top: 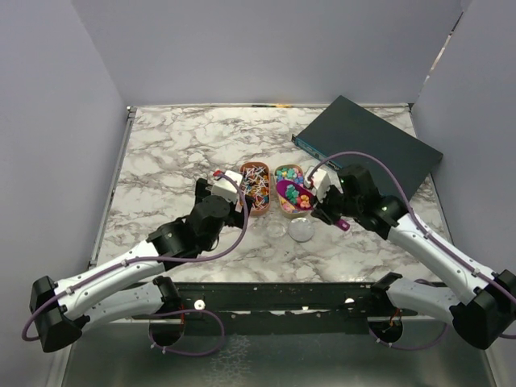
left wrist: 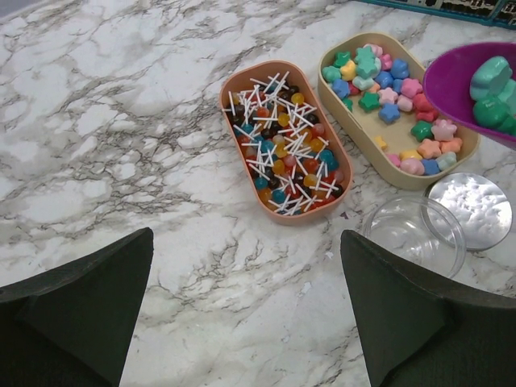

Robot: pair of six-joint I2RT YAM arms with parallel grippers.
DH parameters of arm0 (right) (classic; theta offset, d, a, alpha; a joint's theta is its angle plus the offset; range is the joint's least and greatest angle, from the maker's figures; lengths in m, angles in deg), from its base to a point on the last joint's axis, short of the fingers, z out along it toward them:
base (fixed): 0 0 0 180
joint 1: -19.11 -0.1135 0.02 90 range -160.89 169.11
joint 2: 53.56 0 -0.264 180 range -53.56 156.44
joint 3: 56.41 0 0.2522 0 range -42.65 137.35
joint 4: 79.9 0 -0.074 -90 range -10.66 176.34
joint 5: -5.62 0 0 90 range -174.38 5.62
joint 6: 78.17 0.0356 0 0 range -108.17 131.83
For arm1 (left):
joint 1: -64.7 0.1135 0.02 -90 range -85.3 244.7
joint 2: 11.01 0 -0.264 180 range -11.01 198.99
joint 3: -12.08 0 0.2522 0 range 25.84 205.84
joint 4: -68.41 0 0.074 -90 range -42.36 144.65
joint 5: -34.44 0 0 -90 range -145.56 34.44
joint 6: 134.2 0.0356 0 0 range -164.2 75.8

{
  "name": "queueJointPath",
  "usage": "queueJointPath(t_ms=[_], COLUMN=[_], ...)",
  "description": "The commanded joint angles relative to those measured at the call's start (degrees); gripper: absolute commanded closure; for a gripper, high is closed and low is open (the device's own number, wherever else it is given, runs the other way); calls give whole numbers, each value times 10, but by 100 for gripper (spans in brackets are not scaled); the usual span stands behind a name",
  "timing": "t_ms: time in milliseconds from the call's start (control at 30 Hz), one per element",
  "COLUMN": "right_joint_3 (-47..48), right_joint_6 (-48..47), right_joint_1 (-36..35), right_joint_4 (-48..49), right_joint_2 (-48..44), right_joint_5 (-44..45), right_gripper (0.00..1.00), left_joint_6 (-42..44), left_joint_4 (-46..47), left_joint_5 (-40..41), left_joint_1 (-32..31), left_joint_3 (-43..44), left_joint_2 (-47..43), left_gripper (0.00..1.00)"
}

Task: Pack the candies
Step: Place the fake candies in the packing bottle.

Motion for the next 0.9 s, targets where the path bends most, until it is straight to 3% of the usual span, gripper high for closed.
queueJointPath(t_ms=[0,433,867], right_joint_3=[49,131,196], right_joint_6=[-106,-144,-97], right_joint_1=[-8,-47,-101], right_joint_4=[-128,-309,-378], right_joint_2=[10,69,140], right_joint_5=[-69,-10,75], right_gripper=[99,99,99], left_joint_6=[-5,1,2], left_joint_4=[0,3,3], left_joint_5=[-8,25,30], left_joint_1=[2,2,2], left_joint_3=[3,-2,-1], left_joint_2=[-25,-84,-108], left_gripper=[1,1,1])
